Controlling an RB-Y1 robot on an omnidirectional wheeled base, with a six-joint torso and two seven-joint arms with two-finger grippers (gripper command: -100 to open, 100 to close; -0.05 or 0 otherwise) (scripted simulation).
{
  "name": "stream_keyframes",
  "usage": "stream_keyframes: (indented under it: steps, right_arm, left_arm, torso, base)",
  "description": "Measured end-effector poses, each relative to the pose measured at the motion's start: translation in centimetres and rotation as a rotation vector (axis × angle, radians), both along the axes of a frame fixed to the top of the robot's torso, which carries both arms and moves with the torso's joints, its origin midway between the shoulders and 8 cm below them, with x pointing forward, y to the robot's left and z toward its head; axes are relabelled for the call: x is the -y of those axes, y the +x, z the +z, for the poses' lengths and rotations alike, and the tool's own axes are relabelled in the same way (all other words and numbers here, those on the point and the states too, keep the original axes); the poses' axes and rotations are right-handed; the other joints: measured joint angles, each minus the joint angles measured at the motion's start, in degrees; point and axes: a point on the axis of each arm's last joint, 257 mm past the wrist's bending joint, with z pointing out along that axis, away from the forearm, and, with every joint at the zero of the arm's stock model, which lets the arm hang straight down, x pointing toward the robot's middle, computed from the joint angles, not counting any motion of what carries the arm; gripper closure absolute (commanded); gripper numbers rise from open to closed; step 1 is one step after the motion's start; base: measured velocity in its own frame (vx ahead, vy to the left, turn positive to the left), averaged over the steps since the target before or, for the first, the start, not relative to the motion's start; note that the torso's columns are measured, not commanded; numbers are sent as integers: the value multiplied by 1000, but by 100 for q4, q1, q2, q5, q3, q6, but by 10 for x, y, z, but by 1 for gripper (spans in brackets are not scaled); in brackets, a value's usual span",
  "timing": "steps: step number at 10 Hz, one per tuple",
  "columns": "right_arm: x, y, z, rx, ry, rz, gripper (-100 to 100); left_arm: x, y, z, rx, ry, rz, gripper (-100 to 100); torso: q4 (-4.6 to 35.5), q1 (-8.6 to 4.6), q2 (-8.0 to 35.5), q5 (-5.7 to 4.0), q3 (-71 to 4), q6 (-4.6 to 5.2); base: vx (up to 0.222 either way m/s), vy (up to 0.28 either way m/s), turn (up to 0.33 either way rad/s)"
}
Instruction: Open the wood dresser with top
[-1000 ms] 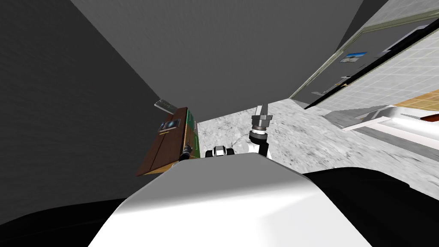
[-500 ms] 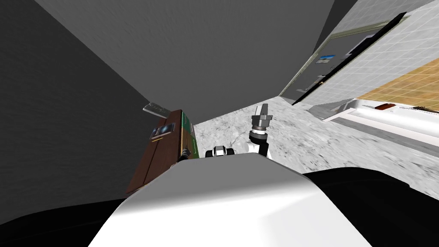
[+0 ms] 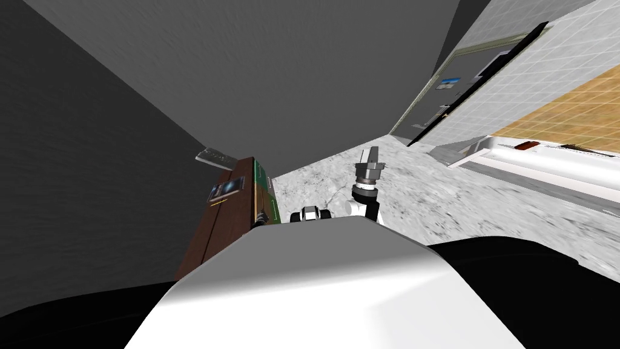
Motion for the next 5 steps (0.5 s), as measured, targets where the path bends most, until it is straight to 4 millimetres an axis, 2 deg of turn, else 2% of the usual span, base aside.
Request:
stream_keyframes:
  steps: [2,3,5]
  right_arm:
    - [0,0,0,0,0,0,0]
    - [0,0,0,0,0,0,0]
    - [0,0,0,0,0,0,0]
  left_arm:
    - [3,3,-6,-1,2,-6,-100]
    - [3,3,-6,0,3,-8,100]
    - [-1,7,5,17,8,-8,100]
  torso:
    - [0,-10,1,-4,-4,0]
    - [4,-25,14,-9,2,-1]
    - [-13,-26,30,5,6,-17]
  base:
    - [35,15,17]
    - [-12,-8,-50]
    - [-30,-15,-57]
